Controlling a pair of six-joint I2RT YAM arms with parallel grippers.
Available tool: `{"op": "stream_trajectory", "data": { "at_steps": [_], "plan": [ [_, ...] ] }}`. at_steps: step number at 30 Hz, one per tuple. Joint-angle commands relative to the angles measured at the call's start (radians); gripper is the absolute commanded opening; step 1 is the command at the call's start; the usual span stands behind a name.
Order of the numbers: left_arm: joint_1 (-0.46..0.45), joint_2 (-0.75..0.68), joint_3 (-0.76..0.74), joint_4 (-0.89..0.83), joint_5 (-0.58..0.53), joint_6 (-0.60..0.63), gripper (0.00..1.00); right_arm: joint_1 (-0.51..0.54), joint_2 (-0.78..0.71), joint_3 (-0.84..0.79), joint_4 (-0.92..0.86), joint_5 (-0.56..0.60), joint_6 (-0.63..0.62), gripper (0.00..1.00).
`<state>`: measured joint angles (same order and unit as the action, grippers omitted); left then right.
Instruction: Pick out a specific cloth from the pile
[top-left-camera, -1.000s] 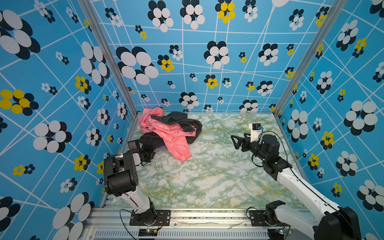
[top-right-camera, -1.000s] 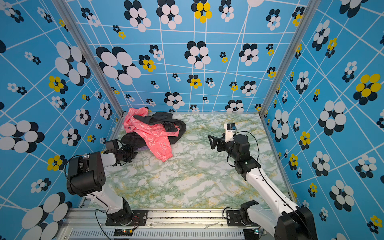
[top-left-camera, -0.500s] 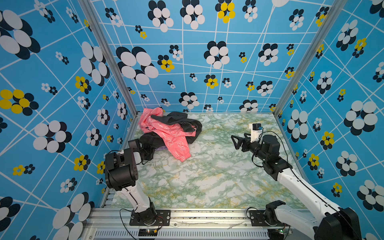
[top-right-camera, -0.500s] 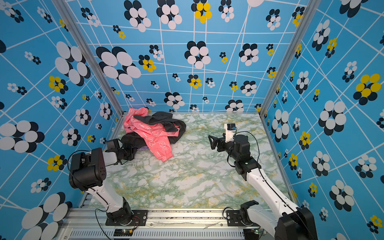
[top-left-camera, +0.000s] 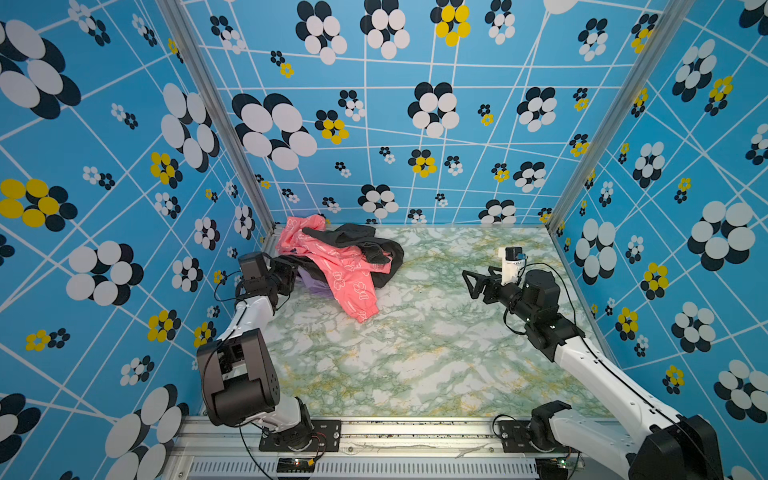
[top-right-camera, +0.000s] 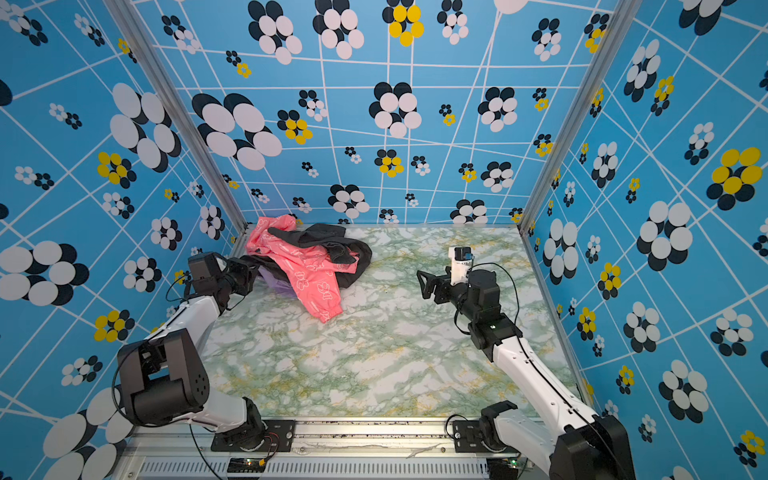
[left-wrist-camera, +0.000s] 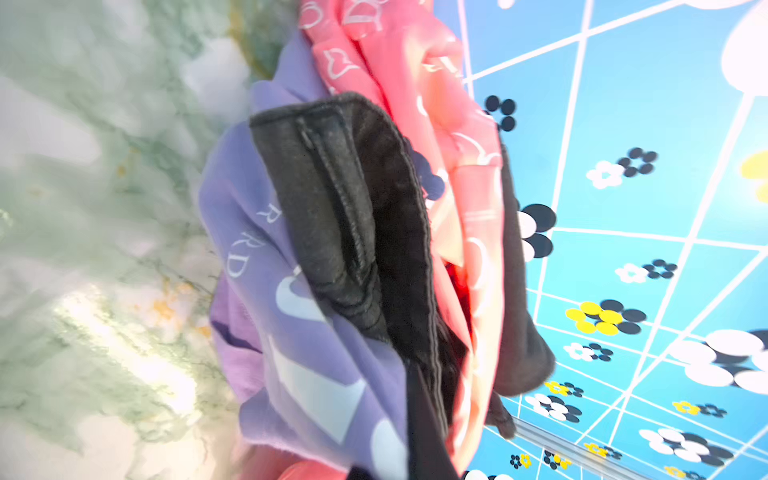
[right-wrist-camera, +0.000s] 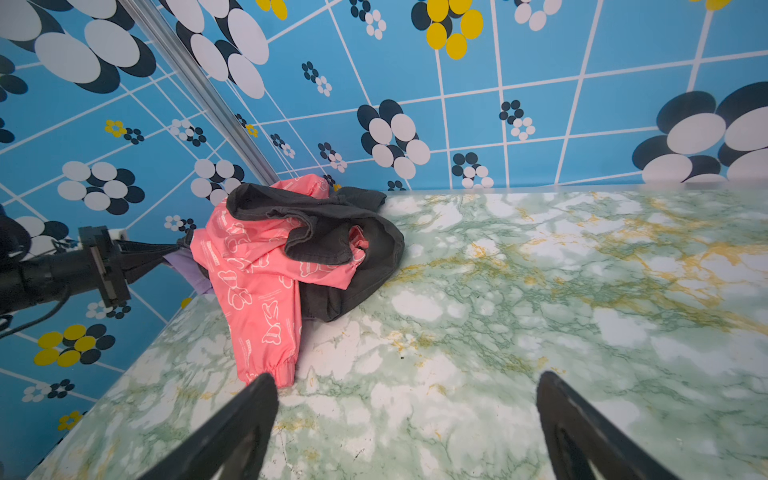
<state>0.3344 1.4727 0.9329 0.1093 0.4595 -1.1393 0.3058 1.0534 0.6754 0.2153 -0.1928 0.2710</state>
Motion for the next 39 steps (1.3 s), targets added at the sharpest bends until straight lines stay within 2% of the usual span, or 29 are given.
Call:
{"op": "stream_trajectory", "data": {
  "at_steps": [1,9,20,25,30,36,39],
  "plan": [
    [-0.009,-0.078,0.099,-0.035,-0.047,0.042,0.00,0.007,-0.016,-0.025,0.012,0.009,0.008,0.99],
    [-0.052,-0.148,0.317,-0.138,-0.110,0.102,0.00,0.008,-0.032,-0.030,0.006,0.012,0.006,0.99],
    [-0.187,-0.149,0.682,-0.301,-0.242,0.251,0.00,0.007,-0.056,-0.031,0.001,0.022,0.005,0.99],
    [-0.334,-0.123,0.841,-0.371,-0.326,0.378,0.00,0.007,-0.057,-0.027,0.002,0.026,0.005,0.99],
    [-0.485,-0.054,0.977,-0.448,-0.320,0.468,0.00,0.007,-0.068,-0.026,0.002,0.045,0.007,0.99],
    [-0.716,0.042,0.984,-0.508,-0.335,0.616,0.00,0.007,-0.097,-0.031,0.002,0.114,0.019,0.99],
    [-0.814,0.098,0.943,-0.549,-0.357,0.681,0.00,0.007,-0.116,-0.033,-0.006,0.147,0.016,0.99]
  ]
}}
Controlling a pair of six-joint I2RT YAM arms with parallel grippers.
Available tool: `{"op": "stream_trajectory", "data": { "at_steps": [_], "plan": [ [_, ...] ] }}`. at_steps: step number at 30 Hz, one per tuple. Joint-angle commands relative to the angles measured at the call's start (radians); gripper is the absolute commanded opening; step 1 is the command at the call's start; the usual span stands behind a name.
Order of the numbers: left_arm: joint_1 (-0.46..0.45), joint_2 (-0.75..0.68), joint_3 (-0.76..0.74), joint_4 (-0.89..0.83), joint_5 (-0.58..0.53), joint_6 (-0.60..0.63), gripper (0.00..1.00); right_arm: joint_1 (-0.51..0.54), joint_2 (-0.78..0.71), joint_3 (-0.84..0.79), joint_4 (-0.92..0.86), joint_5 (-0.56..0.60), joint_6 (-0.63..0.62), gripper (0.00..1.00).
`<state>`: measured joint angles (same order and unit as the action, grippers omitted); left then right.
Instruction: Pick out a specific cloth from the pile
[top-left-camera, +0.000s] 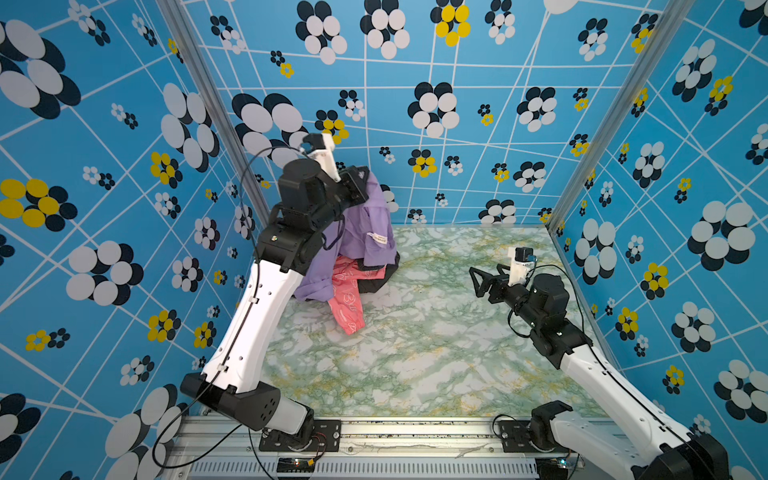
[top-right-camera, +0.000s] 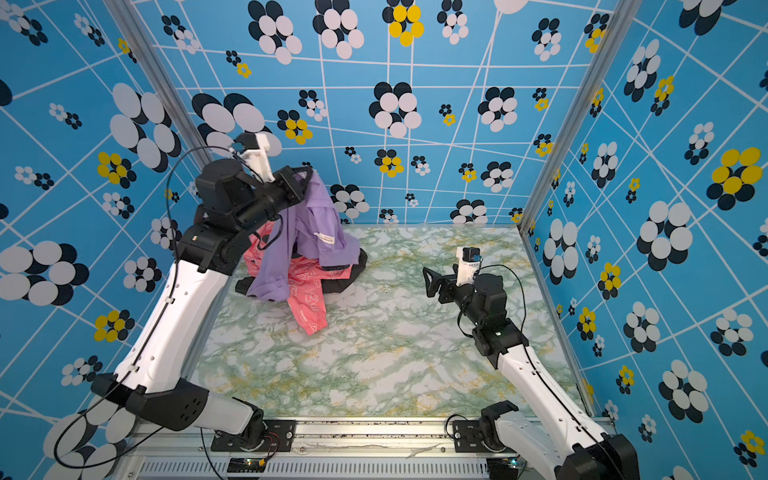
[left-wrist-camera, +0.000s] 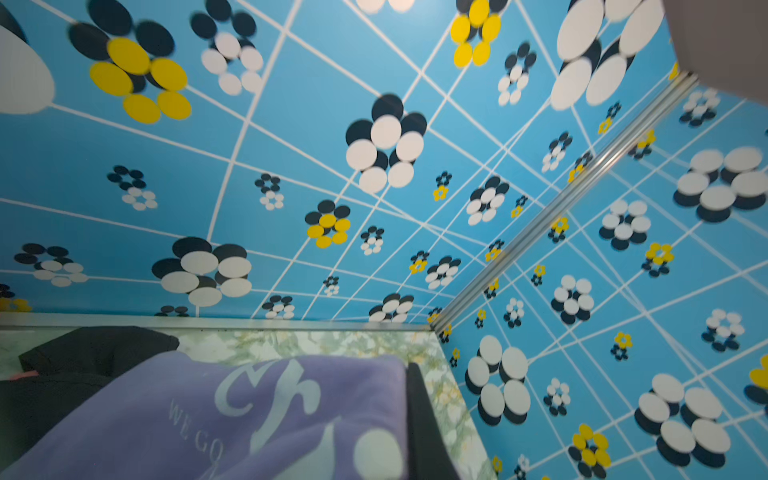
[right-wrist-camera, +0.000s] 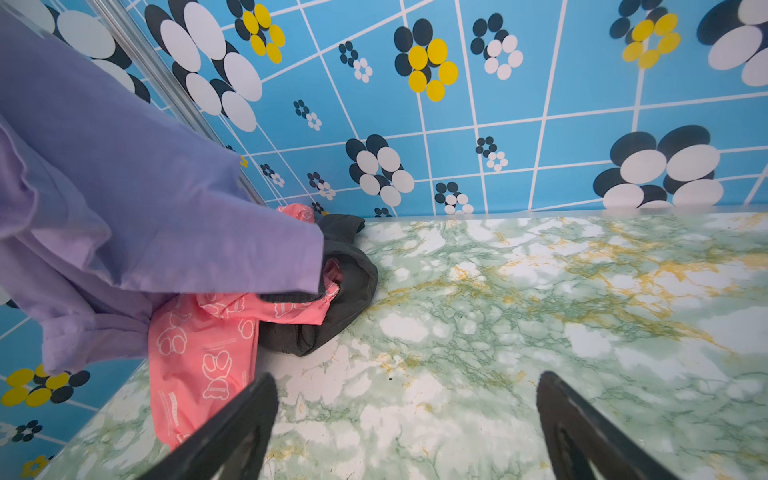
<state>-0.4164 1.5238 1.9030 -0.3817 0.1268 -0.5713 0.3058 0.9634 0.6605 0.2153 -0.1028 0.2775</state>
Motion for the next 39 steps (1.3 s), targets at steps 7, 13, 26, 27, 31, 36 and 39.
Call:
{"op": "stream_trajectory", "data": {
  "at_steps": [7,13,26,27,31,36,39],
  "plan": [
    [-0.204,0.121,-0.250,-0.141,-0.214,0.238,0.57,0.007,-0.076,-0.025,-0.043,0.101,-0.021,0.99],
    [-0.203,-0.098,-0.541,0.055,-0.286,0.184,0.99,0.007,-0.066,-0.015,-0.044,0.072,-0.023,0.99],
    [0.007,-0.630,-0.969,-0.062,-0.330,0.020,0.99,0.098,0.109,0.104,-0.058,-0.069,-0.048,0.98],
    [0.018,-0.655,-0.997,-0.078,-0.332,0.001,0.99,0.118,0.124,0.118,-0.070,-0.066,-0.064,0.98],
    [0.054,-0.727,-1.106,-0.120,-0.332,-0.079,0.99,0.217,0.197,0.181,-0.142,-0.056,-0.156,0.98],
    [0.089,-0.773,-1.144,-0.140,-0.329,-0.101,0.99,0.343,0.323,0.295,-0.264,-0.043,-0.283,0.96],
    [0.108,-0.787,-1.141,-0.161,-0.338,-0.106,0.99,0.422,0.400,0.361,-0.326,-0.018,-0.339,0.96]
  ]
}}
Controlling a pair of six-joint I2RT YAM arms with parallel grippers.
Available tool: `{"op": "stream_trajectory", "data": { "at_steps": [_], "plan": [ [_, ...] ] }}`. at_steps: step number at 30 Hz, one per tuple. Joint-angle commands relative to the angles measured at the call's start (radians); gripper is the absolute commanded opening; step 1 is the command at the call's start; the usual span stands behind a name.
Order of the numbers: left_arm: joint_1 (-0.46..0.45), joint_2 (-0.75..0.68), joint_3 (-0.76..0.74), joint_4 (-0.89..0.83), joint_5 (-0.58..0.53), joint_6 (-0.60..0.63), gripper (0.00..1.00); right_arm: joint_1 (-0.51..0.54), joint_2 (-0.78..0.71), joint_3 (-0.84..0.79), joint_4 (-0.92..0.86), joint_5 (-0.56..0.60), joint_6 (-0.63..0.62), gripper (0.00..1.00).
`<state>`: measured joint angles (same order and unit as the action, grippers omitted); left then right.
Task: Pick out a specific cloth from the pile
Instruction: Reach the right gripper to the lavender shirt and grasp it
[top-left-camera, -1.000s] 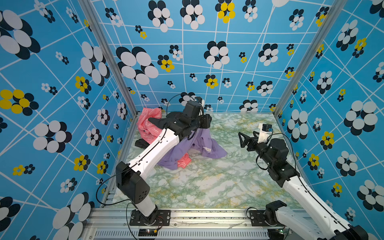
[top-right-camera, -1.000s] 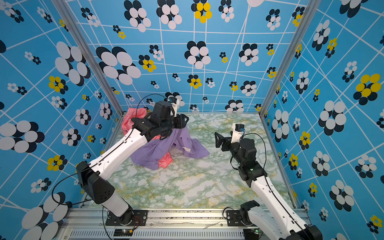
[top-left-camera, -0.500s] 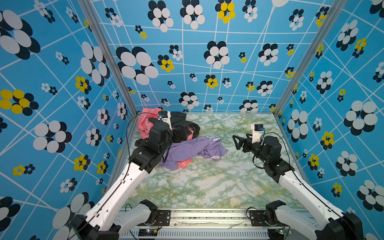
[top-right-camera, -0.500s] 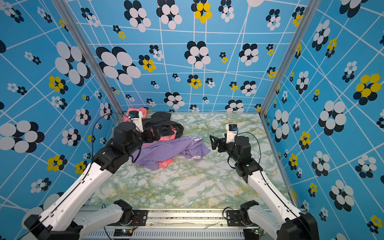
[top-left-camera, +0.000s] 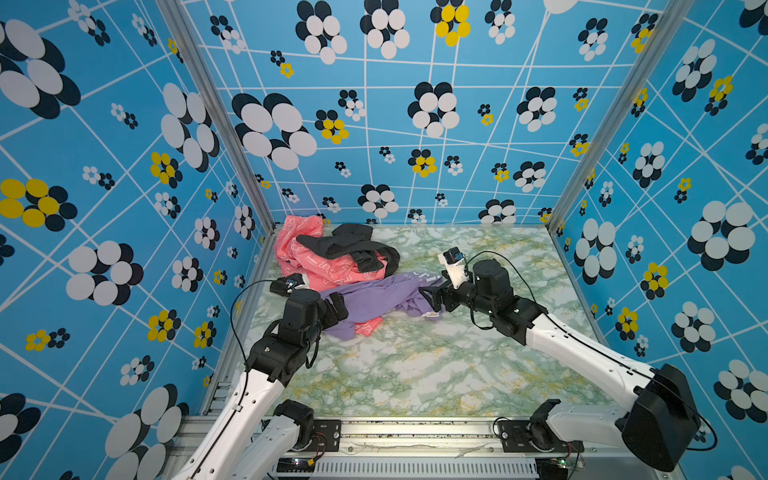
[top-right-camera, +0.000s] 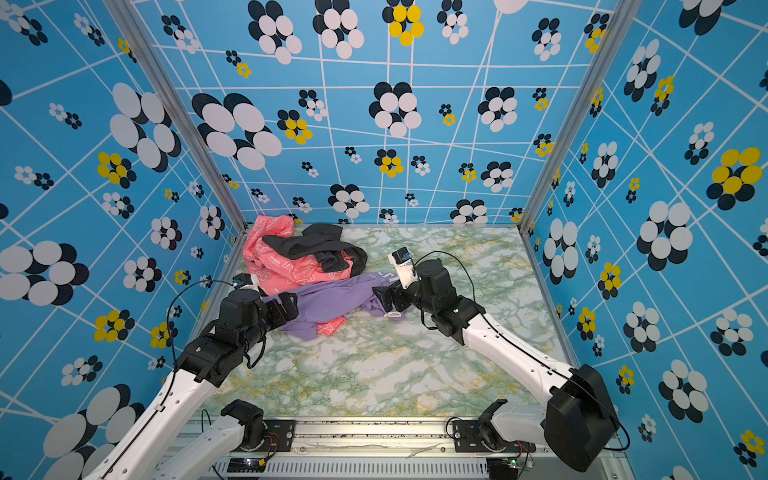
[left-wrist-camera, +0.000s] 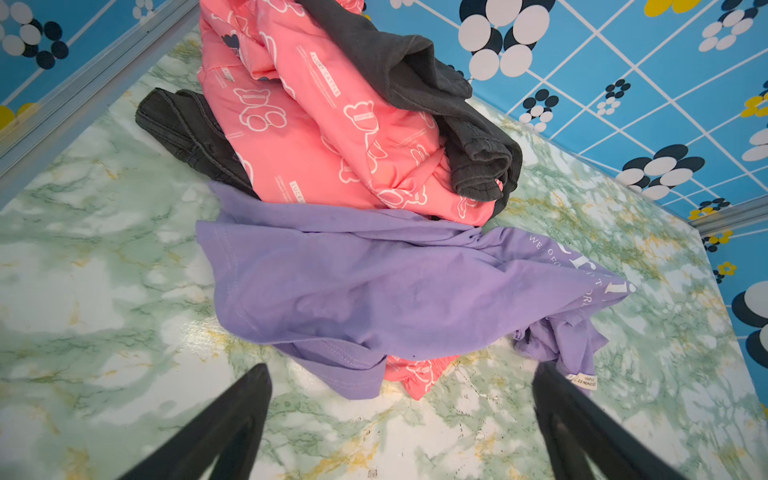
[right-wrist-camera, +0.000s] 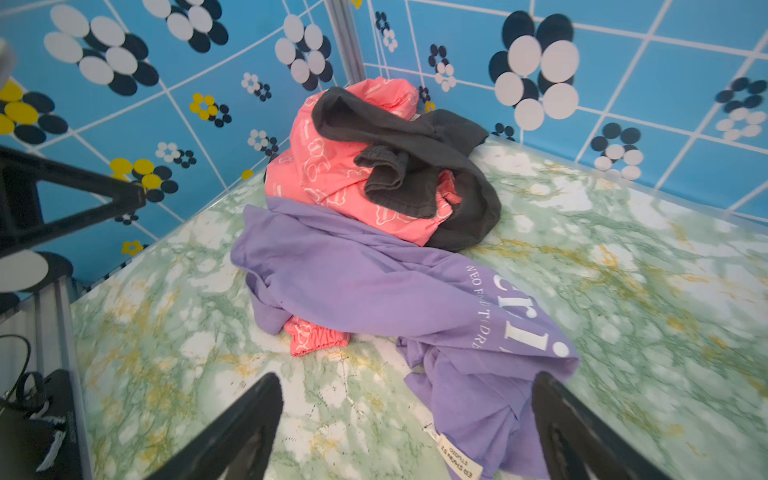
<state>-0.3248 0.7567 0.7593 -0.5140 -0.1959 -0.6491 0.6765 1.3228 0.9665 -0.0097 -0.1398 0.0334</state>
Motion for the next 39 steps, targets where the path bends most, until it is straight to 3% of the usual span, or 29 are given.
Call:
{"op": "stream_trajectory", "data": {
  "at_steps": [1,8,15,18,21,27,35,39],
  "plan": [
    [0.023,-0.025,0.000,-0.034,-0.017,-0.033,0.99,0.079,0.068,0.076,-0.116,0.025,-0.115,0.96],
    [0.077,-0.077,-0.033,-0.049,-0.010,-0.077,0.99,0.240,0.279,0.241,-0.230,0.118,-0.224,0.96],
    [0.146,-0.173,-0.073,-0.073,-0.007,-0.124,0.99,0.334,0.492,0.413,-0.281,0.201,-0.239,0.96],
    [0.172,-0.209,-0.078,-0.096,-0.005,-0.127,0.99,0.343,0.578,0.488,-0.292,0.205,-0.211,0.88],
    [0.192,-0.233,-0.080,-0.111,0.001,-0.129,0.99,0.343,0.660,0.590,-0.340,0.212,-0.176,0.74],
    [0.211,-0.247,-0.084,-0.119,0.019,-0.130,0.99,0.344,0.805,0.769,-0.427,0.191,-0.142,0.63],
    [0.226,-0.263,-0.095,-0.121,0.031,-0.133,0.99,0.347,0.929,0.873,-0.476,0.160,-0.107,0.58],
    [0.235,-0.270,-0.103,-0.118,0.039,-0.136,0.99,0.347,0.972,0.915,-0.491,0.149,-0.088,0.48]
  ]
}}
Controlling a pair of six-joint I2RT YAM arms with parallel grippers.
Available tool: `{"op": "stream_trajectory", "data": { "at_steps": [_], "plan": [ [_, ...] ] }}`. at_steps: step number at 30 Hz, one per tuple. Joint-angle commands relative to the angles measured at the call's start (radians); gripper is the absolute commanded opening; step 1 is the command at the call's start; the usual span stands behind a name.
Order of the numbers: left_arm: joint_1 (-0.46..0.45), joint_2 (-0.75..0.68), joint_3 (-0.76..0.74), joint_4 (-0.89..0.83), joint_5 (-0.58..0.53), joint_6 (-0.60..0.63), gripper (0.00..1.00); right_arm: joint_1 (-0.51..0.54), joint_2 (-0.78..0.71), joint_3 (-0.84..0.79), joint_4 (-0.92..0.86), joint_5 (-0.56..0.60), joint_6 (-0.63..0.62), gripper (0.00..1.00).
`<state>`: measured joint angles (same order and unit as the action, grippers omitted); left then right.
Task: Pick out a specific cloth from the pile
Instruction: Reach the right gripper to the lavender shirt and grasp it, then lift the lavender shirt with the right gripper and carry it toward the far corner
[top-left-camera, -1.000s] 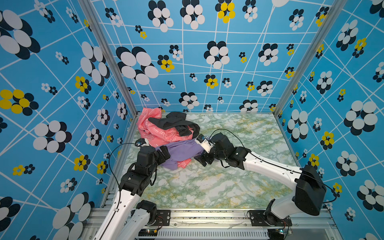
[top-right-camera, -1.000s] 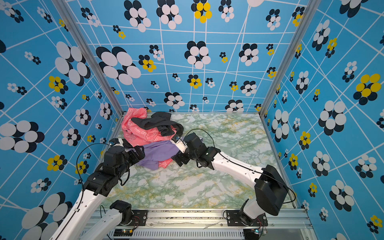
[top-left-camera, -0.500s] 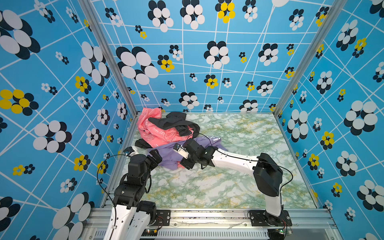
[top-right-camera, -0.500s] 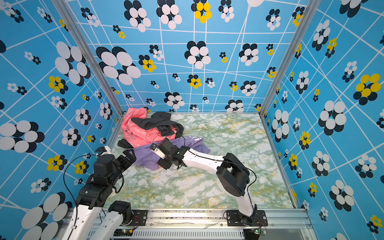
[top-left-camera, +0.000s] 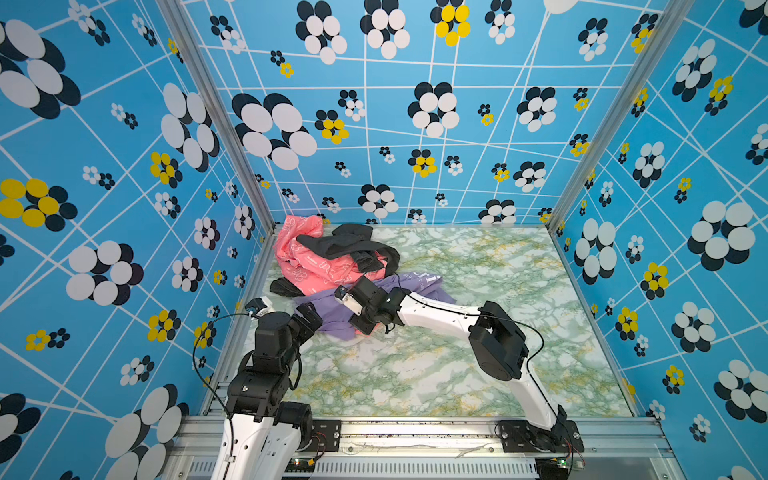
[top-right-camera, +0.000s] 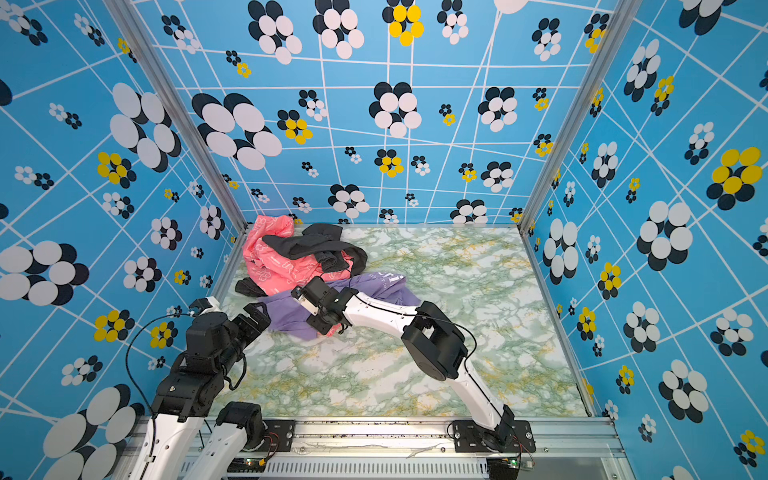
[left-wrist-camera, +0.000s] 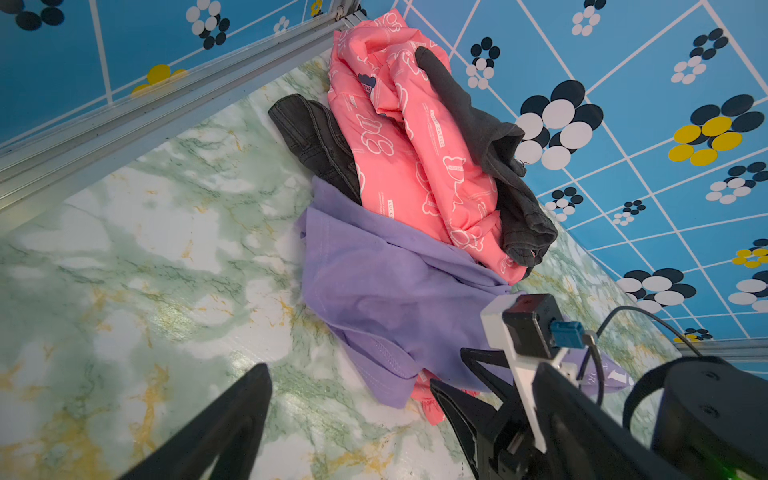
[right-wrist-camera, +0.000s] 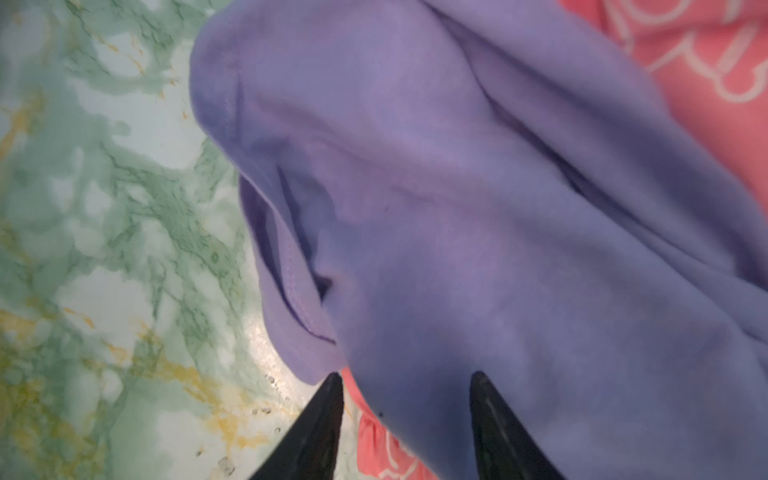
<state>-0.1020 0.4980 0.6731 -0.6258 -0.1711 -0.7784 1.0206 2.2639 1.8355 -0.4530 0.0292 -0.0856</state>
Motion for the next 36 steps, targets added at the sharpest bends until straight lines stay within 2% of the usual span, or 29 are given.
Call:
{"op": "stream_trajectory", "data": {
  "at_steps": [1,9,12,19,28,31,36],
  "plan": [
    [0.013,-0.012,-0.018,-0.005,0.017,-0.008,0.99,0.003,0.040,0.057,-0.053,-0.019,0.032,0.44],
    [0.027,-0.027,-0.024,0.014,0.051,-0.031,0.99,-0.001,0.042,0.091,-0.042,0.061,0.045,0.08],
    [0.028,-0.027,-0.025,0.019,0.059,-0.041,0.99,-0.008,-0.002,0.074,0.002,0.075,0.049,0.00],
    [0.030,-0.029,-0.024,0.060,0.103,-0.064,0.99,-0.055,-0.179,-0.015,0.140,0.068,0.094,0.00],
    [0.031,-0.046,-0.021,0.057,0.110,-0.064,0.99,-0.205,-0.470,-0.184,0.358,0.039,0.221,0.00],
    [0.030,-0.047,-0.019,0.057,0.111,-0.064,0.99,-0.276,-0.565,-0.227,0.400,0.053,0.247,0.00],
    [0.030,-0.047,-0.023,0.060,0.114,-0.067,0.99,-0.453,-0.719,-0.372,0.495,0.088,0.376,0.00]
  ]
}}
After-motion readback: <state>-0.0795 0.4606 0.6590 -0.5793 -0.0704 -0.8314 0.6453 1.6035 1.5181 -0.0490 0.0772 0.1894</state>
